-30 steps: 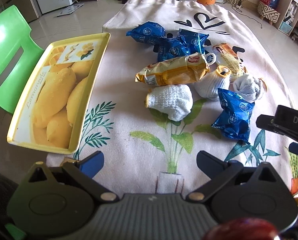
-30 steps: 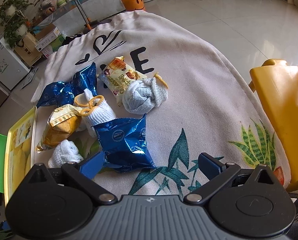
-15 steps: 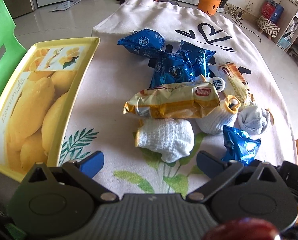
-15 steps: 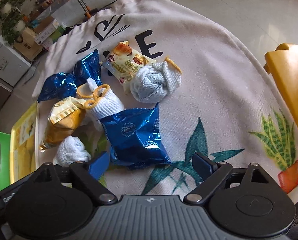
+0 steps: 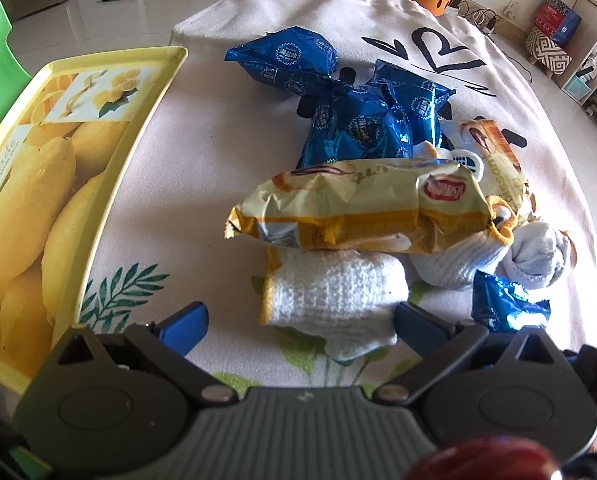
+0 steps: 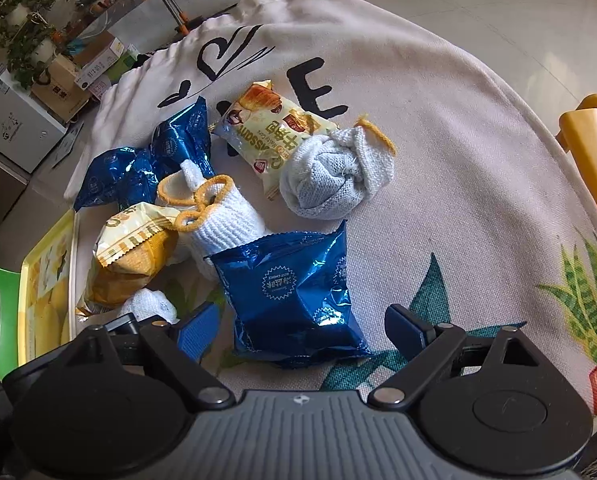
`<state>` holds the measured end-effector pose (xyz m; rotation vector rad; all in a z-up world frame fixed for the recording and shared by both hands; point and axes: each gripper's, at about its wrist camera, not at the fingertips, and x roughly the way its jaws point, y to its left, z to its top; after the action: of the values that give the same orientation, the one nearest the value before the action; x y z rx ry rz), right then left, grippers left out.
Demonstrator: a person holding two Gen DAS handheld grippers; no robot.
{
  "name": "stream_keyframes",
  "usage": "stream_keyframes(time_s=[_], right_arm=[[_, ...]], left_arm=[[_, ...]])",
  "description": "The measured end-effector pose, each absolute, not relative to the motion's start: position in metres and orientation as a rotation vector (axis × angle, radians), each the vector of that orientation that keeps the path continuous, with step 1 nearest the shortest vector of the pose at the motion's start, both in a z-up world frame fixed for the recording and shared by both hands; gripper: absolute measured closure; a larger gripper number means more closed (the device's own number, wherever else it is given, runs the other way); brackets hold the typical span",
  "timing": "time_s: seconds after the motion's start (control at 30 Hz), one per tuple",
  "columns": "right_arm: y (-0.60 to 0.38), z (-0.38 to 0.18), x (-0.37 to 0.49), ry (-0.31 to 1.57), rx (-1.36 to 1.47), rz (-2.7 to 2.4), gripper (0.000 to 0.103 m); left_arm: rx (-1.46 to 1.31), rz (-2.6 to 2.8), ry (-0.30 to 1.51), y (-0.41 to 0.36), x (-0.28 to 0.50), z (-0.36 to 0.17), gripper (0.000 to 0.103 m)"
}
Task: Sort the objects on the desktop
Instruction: 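Grasp the white sock with the left gripper while the right grasps the blue packet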
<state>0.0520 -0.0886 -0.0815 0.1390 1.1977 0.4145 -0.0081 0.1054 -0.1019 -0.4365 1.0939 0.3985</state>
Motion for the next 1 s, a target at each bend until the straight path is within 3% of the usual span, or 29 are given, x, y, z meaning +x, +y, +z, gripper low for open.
stream_keyframes(time_s=[0.57,0.63,0.67,1.0], right_arm=[[-0.08,-0.097,0.061,1.212,0.168,0.38,0.018],[-0.08,-0.097,0.061,1.212,0.182,0.386,0.023],[-0.08,-0.097,0.06,1.211,0.186,0.393,0.027],[-0.078,-0.088,0.054,1.206,0.165,0.409,0.031]], left_arm=[[-0.436,0.415,1.1,0.105,-0.001,-0.114,0.0],[-0.435,0.418,1.1,0.105,-0.002,-0.112,0.001],[-0.44,0.42,1.103,0.106,-0.004,-0.111,0.001],[-0.454,0.45,1.104,0.113,-0.026,-0.096,0.009]])
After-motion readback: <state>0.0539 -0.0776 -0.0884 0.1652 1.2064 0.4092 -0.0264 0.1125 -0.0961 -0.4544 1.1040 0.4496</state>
